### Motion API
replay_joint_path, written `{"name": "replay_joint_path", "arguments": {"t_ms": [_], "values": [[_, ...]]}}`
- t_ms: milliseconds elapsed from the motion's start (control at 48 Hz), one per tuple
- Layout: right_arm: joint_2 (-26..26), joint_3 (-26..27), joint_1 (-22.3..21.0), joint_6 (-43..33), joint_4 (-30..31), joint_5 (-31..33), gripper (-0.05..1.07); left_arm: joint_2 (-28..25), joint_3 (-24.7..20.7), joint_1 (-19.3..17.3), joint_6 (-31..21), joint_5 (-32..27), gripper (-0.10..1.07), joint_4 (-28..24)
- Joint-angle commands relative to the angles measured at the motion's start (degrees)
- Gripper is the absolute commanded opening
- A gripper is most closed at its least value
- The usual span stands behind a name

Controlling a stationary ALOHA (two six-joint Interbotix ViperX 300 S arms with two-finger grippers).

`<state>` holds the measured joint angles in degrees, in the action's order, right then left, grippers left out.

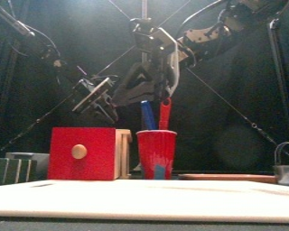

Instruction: Close drawer

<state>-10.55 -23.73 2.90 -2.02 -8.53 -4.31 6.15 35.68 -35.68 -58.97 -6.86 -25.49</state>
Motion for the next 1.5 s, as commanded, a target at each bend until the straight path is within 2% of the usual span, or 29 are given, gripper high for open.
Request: {"name": "replay_joint_path", "arguments": {"t_ms": [0, 188, 375, 708, 1062, 1479], "values": [[-0.79, 3.60, 0.26, 0.00, 1.23, 1.23, 0.04, 0.26, -1.41, -0.53, 0.09, -2.20, 0.43, 0.18], [-5.01, 8.61, 0.00, -0.09, 3.08, 7.21, 0.04, 0.35, -0.44, -0.35, 0.09, -7.38, 0.38, 1.14], [-7.12, 11.87, 0.00, -0.18, 4.66, 11.95, 0.04, -0.09, 0.62, -0.18, 0.09, -8.17, 0.38, 2.20], [-8.00, 13.36, -2.90, -0.18, 4.39, 12.83, 0.04, -0.53, 3.34, 1.41, 0.09, -9.05, 0.38, 5.10], [-9.14, 14.41, -6.42, -0.26, 4.57, 12.92, 0.04, -0.53, 4.31, 1.85, 0.18, -9.05, 0.38, 5.36], [-11.25, 19.51, -9.05, -0.18, 6.77, 14.33, 0.04, -0.53, 4.39, 1.85, 0.18, -9.05, 0.38, 5.36]]}}
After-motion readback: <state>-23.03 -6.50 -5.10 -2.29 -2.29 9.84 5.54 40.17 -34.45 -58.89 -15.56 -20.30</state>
